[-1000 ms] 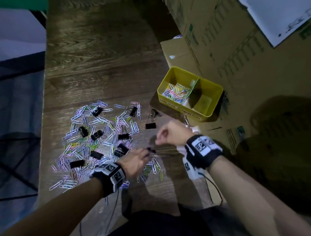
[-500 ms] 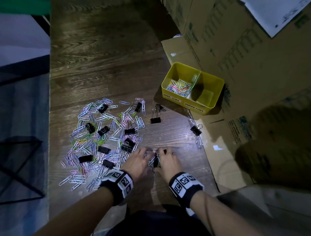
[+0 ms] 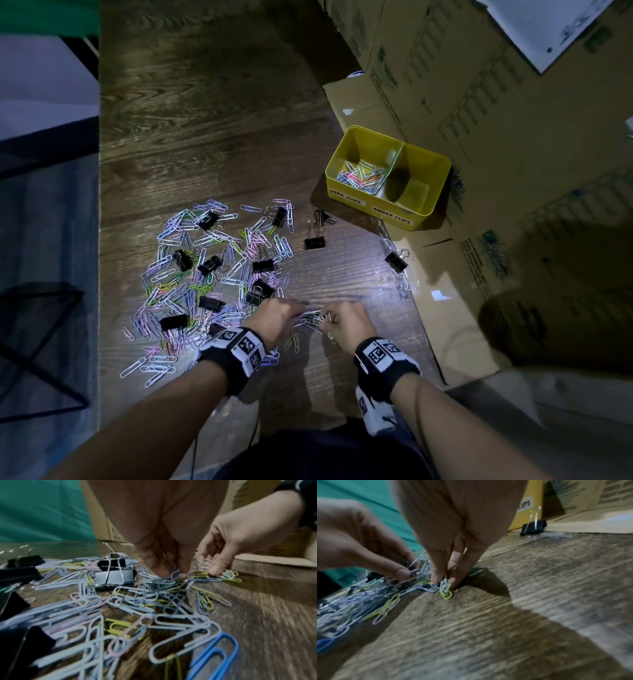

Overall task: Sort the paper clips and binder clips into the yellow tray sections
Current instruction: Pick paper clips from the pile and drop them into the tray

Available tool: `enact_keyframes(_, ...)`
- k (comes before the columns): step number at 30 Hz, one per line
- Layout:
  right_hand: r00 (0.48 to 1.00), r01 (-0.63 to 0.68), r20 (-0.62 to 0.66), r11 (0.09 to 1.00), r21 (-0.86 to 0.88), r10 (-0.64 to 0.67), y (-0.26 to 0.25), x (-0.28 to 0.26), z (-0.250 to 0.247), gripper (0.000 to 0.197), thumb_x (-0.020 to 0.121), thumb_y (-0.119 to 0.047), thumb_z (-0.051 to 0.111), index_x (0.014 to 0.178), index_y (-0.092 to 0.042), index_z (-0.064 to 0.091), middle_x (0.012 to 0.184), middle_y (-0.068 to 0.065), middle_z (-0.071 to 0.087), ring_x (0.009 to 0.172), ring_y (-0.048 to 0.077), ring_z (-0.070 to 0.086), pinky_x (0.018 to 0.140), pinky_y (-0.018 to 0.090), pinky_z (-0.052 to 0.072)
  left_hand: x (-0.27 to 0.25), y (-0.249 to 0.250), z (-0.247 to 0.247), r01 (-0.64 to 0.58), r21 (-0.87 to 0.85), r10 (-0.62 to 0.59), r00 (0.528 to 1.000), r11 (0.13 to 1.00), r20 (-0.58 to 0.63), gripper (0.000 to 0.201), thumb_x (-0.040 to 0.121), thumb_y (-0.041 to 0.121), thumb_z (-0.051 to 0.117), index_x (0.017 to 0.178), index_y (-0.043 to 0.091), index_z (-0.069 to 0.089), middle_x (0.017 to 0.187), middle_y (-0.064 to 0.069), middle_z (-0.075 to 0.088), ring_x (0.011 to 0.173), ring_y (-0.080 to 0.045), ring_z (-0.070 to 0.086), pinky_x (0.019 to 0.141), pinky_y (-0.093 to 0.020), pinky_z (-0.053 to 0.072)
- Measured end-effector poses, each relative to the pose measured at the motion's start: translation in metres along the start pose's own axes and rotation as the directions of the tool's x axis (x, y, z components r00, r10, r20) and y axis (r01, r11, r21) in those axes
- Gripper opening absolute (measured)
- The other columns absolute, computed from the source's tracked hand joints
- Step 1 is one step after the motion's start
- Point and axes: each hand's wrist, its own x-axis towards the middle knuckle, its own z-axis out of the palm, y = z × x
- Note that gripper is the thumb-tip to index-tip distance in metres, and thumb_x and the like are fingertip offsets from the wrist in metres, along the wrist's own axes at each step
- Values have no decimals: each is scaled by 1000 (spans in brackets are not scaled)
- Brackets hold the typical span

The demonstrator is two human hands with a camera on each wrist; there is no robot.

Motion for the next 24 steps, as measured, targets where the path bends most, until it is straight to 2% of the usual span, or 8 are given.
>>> enact_keyframes(3, 999, -1, -39, 992, 129, 6, 4, 3, -7, 24, 79, -15, 75, 103, -16, 72, 80, 3, 61, 76, 14, 58, 71, 20, 47, 0, -2, -10, 122, -186, -128, 992, 975, -18, 18, 83, 10, 65, 98, 16, 73, 84, -3, 74, 66, -12, 64, 66, -18, 43)
enact_keyframes(6, 999, -10, -35, 955, 296, 21, 7, 7, -16, 22, 75, -14, 78, 96, -18, 74, 75, 0, 60, 70, 11, 55, 71, 27, 50, 3, -5, -21, 320, -445, -309, 946, 837, 100, 17, 80, 13, 69, 93, 24, 72, 67, 2, 70, 47, -1, 50, 50, -19, 41)
enact_keyframes(8, 1000, -2, -23, 897, 442, 14, 9, 10, -24, 20, 74, -9, 79, 91, -18, 73, 72, -1, 59, 65, 8, 52, 69, 29, 51, 6, -5, -34, 369, -545, -349, 926, 753, 145, 14, 78, 16, 70, 86, 27, 72, 65, -4, 70, 45, -8, 45, 44, -23, 35)
enact_keyframes(11, 996, 67, -90, 809, 584, -17, 8, 12, -43, 24, 71, -3, 79, 81, -24, 73, 68, -6, 62, 57, -1, 52, 64, 17, 49, 17, -1, -64, 373, -679, -371, 915, 632, 157, 14, 74, 11, 72, 83, 22, 73, 70, 0, 73, 54, -12, 57, 53, -21, 47)
enact_keyframes(13, 989, 87, -147, 760, 644, 11, 5, 14, -58, 25, 69, -6, 82, 74, -30, 75, 71, -7, 70, 62, 3, 57, 68, 22, 52, 34, 8, -87, 310, -754, -349, 930, 579, 115, 16, 68, 11, 74, 80, 21, 74, 74, 4, 74, 64, -10, 64, 68, -21, 54)
enact_keyframes(15, 978, 108, -201, 697, 709, 54, -1, 15, -77, 23, 68, -7, 82, 74, -28, 76, 76, -4, 72, 70, 11, 59, 75, 33, 54, 58, 18, -108, 227, -810, -313, 948, 540, 57, 16, 69, 5, 72, 83, 14, 72, 69, 5, 72, 61, -8, 63, 65, -21, 55)
enact_keyframes(19, 951, 206, -301, 596, 776, 64, -22, 13, -122, 21, 71, -4, 79, 81, -22, 74, 82, 8, 72, 78, 19, 61, 77, 37, 55, 126, 34, -145, 104, -802, -240, 969, 589, -51, 20, 74, -4, 69, 93, 3, 67, 62, 7, 67, 56, -4, 60, 56, -18, 50)
enact_keyframes(24, 893, 377, -449, 608, 699, -36, -39, 37, -178, 23, 73, -1, 77, 83, -21, 72, 70, -9, 72, 68, 9, 63, 68, 28, 55, 217, 37, -138, 173, -694, -319, 944, 699, -86, 13, 76, 2, 72, 87, 9, 67, 69, -4, 65, 59, -14, 62, 64, -32, 57)
